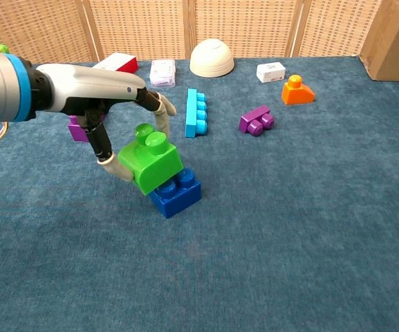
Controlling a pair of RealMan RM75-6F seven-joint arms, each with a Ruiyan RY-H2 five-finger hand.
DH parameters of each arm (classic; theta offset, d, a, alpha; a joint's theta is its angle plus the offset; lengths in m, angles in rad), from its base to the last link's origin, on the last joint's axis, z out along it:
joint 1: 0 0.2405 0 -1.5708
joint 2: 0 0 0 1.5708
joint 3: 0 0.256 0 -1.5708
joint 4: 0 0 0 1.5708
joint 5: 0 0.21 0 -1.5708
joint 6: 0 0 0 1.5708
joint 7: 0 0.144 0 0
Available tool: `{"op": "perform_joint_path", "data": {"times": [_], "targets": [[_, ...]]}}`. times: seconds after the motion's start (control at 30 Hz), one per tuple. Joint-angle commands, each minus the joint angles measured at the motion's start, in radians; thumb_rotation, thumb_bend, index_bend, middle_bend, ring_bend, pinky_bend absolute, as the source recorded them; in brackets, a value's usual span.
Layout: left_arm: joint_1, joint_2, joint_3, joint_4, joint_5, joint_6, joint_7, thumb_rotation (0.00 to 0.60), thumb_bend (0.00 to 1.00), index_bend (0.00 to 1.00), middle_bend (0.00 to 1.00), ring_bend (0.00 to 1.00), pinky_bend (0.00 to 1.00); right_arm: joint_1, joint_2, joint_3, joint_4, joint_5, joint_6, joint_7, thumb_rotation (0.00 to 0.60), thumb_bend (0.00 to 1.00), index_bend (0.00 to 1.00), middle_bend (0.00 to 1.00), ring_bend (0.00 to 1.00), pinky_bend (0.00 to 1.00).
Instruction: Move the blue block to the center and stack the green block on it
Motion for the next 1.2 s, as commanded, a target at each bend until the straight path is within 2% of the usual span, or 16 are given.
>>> {"op": "perform_joint_path", "data": {"times": [0.03, 0.87, 1.2], "targets": [[-0.015, -0.007, -0.001, 0.009, -0.016, -0.005, 0.005, 0.6, 0.24, 0.51, 0.08, 0.0, 0.0, -0.002, 0.0, -0.001, 0.003, 0.0, 0.0, 0.003, 0.491, 0.24, 0.2, 0.14, 0.0, 0.0], [-0.1, -0.039, 0.018, 0.053, -0.094, -0.023, 0.022, 0.6, 0.24, 0.51, 0.07, 0.0, 0.0, -0.019, 0.007, -0.002, 0.005, -0.014, 0.015, 0.039, 0.494, 0.24, 0.2, 0.14, 0.0, 0.0], [-0.118, -0.049, 0.02, 0.057, -0.093, -0.026, 0.013, 0.6, 0.24, 0.5, 0.07, 0.0, 0.0, -0.024, 0.012, -0.002, 0.002, -0.017, 0.021, 0.045, 0.494, 0.24, 0.2, 0.14, 0.0, 0.0]]}}
